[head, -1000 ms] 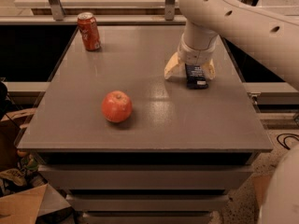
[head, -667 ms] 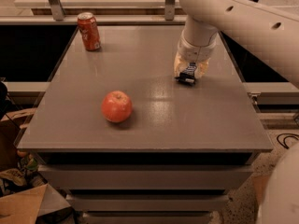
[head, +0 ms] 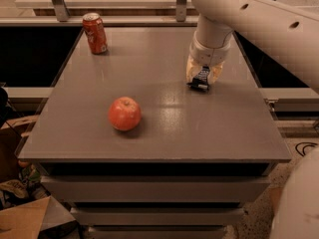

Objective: Move rxbar blueberry near coke can

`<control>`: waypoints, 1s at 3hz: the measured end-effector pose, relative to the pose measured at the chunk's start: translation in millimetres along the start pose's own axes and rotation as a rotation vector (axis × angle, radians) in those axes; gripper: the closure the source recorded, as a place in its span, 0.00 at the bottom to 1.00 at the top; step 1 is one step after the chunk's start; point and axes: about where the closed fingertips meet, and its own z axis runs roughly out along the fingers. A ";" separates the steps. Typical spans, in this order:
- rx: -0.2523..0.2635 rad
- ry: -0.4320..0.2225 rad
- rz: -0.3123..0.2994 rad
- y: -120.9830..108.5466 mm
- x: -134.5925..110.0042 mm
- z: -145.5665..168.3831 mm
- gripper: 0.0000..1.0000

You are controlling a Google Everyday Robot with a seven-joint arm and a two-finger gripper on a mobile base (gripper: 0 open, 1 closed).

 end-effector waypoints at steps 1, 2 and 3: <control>0.042 -0.101 -0.008 -13.2 -19.4 -32.9 1.00; 0.084 -0.200 -0.013 -26.7 -35.2 -74.2 1.00; 0.084 -0.200 -0.013 -26.7 -35.2 -74.2 1.00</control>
Offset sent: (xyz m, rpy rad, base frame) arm 0.0200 -0.0422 0.1354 -0.1358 -0.3143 -0.0158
